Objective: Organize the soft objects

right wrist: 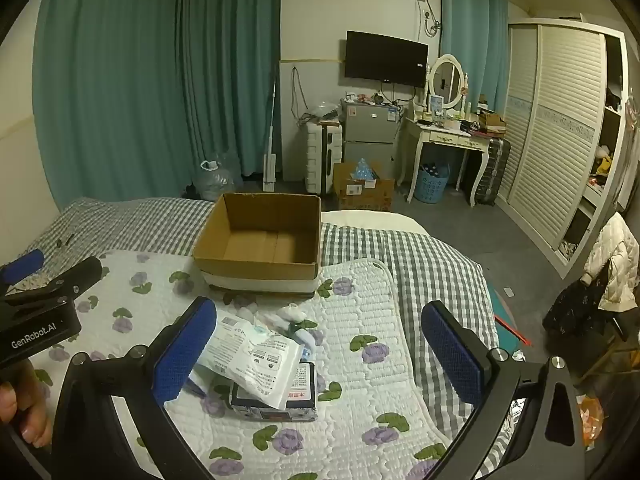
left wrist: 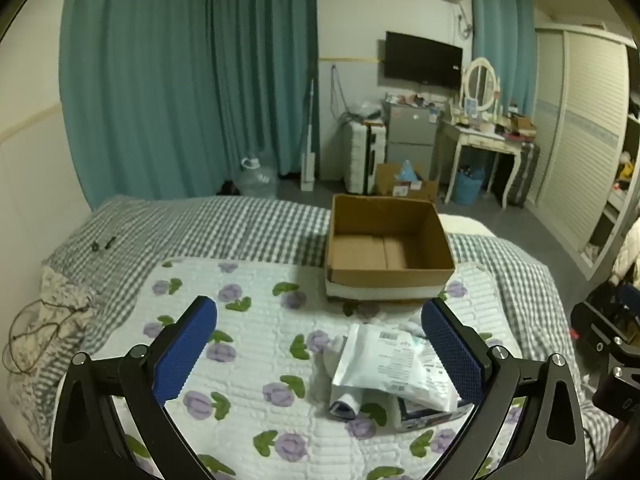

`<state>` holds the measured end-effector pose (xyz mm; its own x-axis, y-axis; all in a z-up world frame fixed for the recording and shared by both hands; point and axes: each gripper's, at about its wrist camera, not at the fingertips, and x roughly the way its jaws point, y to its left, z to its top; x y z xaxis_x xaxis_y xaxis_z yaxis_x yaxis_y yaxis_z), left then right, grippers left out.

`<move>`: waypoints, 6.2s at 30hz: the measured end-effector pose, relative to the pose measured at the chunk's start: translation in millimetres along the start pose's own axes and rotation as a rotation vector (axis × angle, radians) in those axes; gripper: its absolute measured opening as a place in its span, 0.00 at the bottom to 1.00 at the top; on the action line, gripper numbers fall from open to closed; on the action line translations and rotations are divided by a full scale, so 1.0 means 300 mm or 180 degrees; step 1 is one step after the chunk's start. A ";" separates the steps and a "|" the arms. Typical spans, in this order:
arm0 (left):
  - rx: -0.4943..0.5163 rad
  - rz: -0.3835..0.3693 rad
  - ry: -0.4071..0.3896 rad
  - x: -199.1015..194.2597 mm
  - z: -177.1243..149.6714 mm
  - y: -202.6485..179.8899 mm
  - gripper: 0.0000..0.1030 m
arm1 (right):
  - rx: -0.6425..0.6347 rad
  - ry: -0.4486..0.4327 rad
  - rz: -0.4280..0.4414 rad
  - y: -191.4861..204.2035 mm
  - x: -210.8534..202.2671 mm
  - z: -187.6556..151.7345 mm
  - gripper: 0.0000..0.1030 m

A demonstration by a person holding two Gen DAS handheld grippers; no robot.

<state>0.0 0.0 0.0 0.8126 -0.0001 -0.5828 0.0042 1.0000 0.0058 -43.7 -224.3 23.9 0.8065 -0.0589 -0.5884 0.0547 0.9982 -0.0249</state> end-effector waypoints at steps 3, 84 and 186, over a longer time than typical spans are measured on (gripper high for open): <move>-0.0018 -0.0012 0.0009 0.000 0.000 0.000 1.00 | -0.0001 0.0002 -0.0005 0.000 0.001 0.000 1.00; 0.0034 0.0027 0.0146 0.062 -0.075 0.035 1.00 | -0.0107 -0.0010 0.0144 0.039 0.034 -0.048 1.00; 0.0158 -0.0757 -0.0459 -0.021 0.012 0.088 0.31 | -0.0217 -0.0419 0.0353 0.109 0.011 0.024 0.18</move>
<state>-2.8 26.4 6.7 0.8599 -0.2392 -0.4509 0.2303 0.9702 -0.0755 -35.0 -192.0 26.8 0.8757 0.0549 -0.4798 -0.0752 0.9969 -0.0232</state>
